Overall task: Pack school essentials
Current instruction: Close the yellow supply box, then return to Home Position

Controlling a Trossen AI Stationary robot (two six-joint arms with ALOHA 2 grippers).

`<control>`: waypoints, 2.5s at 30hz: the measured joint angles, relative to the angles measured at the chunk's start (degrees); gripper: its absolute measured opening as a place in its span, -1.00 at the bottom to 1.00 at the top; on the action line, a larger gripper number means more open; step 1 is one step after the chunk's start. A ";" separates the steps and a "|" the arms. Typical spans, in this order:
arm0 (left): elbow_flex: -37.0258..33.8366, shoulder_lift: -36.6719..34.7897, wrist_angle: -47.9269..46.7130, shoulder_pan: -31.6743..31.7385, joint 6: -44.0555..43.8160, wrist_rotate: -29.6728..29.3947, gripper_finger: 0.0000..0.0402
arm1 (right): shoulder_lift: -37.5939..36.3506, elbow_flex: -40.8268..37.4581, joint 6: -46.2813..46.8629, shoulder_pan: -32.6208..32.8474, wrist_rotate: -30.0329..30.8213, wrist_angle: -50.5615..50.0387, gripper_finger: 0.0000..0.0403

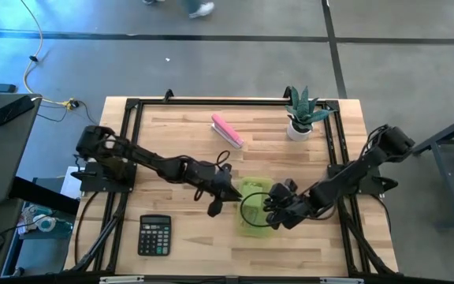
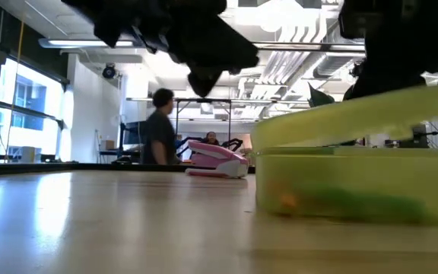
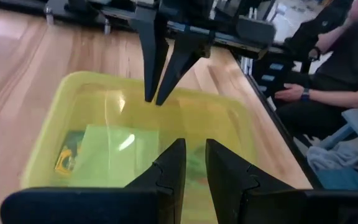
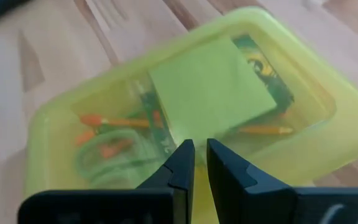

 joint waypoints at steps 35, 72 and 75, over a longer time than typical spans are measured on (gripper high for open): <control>-0.07 -28.98 -25.39 1.43 -0.71 -0.13 -0.73 | 4.77 0.20 0.24 -3.08 -2.41 -6.42 -0.83; -13.45 -50.16 -31.78 -3.37 5.43 -10.75 -0.74 | 1.58 29.77 -43.24 -4.79 4.79 -21.31 -0.83; -16.87 -54.03 -31.33 -2.57 4.45 -11.08 -0.74 | -2.29 31.63 -46.48 -4.79 5.80 -21.43 -0.83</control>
